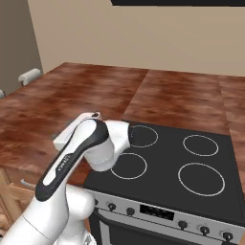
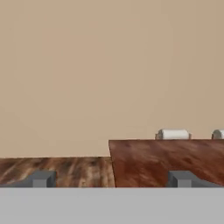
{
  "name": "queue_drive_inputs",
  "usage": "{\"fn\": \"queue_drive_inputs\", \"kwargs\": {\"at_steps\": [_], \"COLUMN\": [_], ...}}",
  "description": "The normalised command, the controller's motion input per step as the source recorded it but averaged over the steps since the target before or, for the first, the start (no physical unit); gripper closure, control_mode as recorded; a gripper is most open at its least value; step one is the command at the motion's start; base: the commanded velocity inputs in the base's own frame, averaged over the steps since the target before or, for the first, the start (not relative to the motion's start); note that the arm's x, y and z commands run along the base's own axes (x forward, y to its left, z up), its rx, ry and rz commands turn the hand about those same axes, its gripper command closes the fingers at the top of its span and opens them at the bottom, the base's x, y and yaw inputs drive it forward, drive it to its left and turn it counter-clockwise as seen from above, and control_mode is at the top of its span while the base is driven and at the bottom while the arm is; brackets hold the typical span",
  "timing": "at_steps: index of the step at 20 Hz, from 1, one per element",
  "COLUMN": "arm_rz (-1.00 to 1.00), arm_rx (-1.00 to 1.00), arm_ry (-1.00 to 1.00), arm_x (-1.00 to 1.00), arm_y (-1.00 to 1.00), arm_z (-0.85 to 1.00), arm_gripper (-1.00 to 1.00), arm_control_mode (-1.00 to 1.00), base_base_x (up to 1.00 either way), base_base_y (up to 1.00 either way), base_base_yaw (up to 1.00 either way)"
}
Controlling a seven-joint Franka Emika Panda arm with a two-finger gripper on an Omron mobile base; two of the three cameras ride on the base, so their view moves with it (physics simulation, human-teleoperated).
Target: Collect the paprika, mayonnaise, and shaker from the cabinet and place them next to the stove.
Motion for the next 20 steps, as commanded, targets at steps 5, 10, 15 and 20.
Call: {"fn": "queue_drive_inputs", "kwargs": {"at_steps": [5,10,15,20], "arm_rz": [-0.25,-0.27,-0.31,-0.16], "arm_rx": [-0.07,-0.09,-0.08,-0.02], "arm_ry": [0.0,0.01,0.0,0.0], "arm_x": [-0.94,-0.75,-0.71,-0.59], "arm_y": [0.17,0.35,0.59,0.17], "arm_z": [0.38,0.39,0.06,-0.12], "arm_gripper": [-1.0,-1.0,-1.0,-1.0], "arm_control_mode": [-1.0,-1.0,-1.0,-1.0], "base_base_x": [0.0,0.0,0.0,0.0], "base_base_y": [0.0,0.0,0.0,0.0], "base_base_yaw": [0.0,0.0,0.0,0.0]}}
